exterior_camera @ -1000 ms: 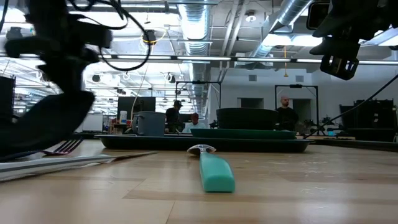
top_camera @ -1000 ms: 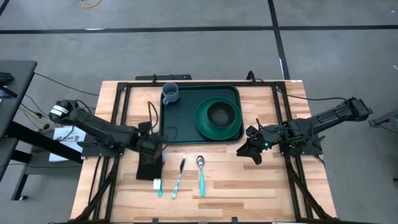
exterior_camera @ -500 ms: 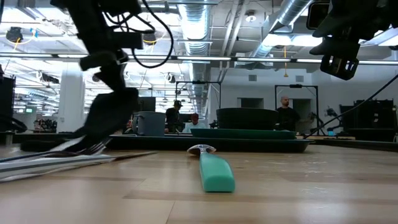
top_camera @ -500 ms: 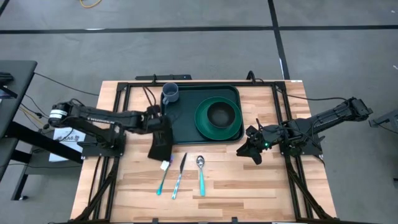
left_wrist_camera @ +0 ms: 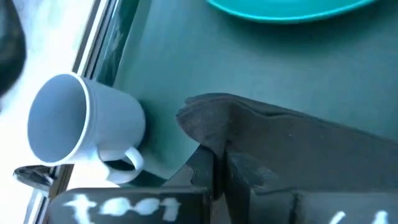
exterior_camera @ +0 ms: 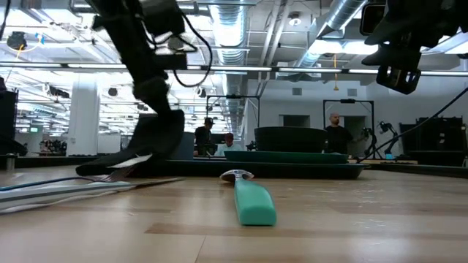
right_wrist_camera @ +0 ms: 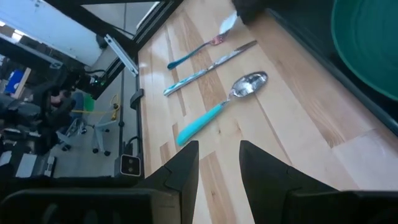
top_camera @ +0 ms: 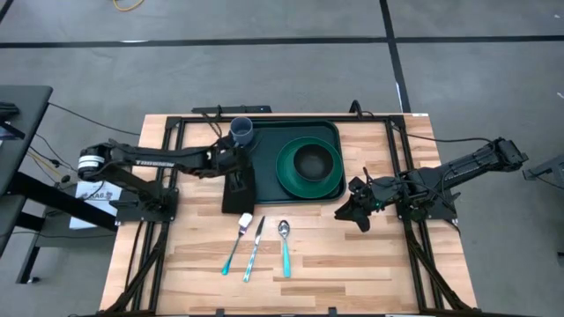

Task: Set up tray
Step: Put the black napkin on the left side of the green plate on the black tray

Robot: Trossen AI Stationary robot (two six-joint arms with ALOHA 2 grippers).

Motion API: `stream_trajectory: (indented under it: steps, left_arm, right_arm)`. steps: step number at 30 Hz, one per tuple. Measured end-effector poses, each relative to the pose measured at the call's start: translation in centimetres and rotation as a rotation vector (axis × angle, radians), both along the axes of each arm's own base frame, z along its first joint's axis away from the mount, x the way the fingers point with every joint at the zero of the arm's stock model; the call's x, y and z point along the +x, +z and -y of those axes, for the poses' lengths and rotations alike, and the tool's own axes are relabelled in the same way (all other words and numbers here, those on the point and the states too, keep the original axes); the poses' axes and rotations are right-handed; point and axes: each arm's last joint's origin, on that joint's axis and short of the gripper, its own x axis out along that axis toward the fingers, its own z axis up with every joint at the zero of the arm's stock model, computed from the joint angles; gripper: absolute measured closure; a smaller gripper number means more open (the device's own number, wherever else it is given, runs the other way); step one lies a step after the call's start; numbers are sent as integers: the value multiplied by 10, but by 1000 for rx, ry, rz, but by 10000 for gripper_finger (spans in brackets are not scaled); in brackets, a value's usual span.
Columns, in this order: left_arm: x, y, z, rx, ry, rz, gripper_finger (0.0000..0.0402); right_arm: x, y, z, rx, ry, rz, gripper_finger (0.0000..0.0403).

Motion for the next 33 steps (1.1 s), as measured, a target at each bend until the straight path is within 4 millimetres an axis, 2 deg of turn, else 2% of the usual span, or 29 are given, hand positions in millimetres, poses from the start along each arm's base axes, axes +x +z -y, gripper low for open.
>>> stream_trajectory:
  steps: [11, 16, 21, 33]
  left_arm:
    - [40, 3, -38, 36, -4, -61, 401]
    - [52, -5, -53, -6, -9, -99, 401]
    - [54, -17, -56, -36, -25, -142, 401]
    - [55, -16, -56, -11, -33, -137, 375]
  right_arm:
    - [0, 0, 0, 1, -5, 2, 294]
    - [0, 0, 0, 2, -5, 2, 294]
    - [0, 0, 0, 3, -5, 2, 294]
    - [0, 0, 0, 0, -4, 0, 294]
